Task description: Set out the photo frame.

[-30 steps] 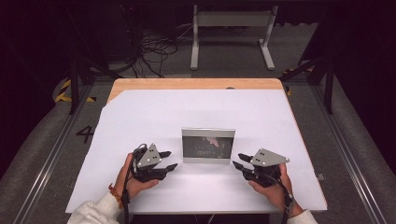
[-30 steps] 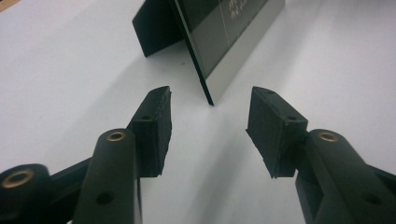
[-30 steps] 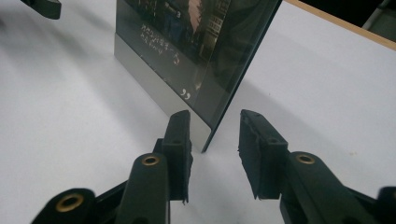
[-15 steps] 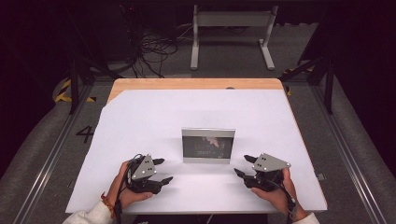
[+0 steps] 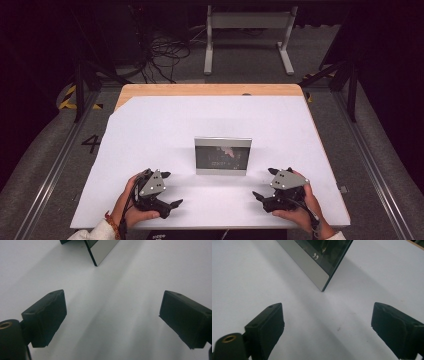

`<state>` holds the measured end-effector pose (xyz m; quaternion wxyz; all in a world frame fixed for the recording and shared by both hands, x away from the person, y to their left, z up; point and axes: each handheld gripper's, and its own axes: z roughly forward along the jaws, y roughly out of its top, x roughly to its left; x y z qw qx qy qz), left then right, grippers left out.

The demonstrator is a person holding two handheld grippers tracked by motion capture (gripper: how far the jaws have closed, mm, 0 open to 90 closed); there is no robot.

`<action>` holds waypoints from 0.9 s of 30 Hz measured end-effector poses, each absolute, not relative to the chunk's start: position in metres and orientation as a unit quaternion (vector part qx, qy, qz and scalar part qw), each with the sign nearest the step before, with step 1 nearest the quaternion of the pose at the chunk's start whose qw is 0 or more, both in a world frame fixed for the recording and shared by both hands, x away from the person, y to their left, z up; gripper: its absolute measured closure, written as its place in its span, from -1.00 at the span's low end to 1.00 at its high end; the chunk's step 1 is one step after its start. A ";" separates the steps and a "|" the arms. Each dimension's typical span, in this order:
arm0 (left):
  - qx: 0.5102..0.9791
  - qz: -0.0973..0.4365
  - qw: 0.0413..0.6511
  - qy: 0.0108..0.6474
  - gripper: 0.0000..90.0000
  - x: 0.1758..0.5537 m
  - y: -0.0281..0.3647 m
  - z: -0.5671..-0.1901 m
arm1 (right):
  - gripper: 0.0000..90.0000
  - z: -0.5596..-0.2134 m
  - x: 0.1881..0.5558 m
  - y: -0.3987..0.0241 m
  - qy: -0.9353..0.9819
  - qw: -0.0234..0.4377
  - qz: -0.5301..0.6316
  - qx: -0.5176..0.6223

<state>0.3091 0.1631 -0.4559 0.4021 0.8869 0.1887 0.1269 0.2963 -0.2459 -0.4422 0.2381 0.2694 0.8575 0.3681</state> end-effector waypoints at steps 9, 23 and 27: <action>0.886 0.124 0.401 0.197 -0.85 0.305 0.163 -0.458 | -0.78 -0.446 0.294 -0.243 0.863 0.233 0.367 0.259; 0.885 0.128 0.403 0.194 -0.80 0.306 0.164 -0.457 | -0.75 -0.450 0.296 -0.240 0.866 0.238 0.356 0.260; 0.887 0.128 0.399 0.195 -0.81 0.308 0.164 -0.458 | -0.75 -0.450 0.296 -0.241 0.866 0.241 0.354 0.259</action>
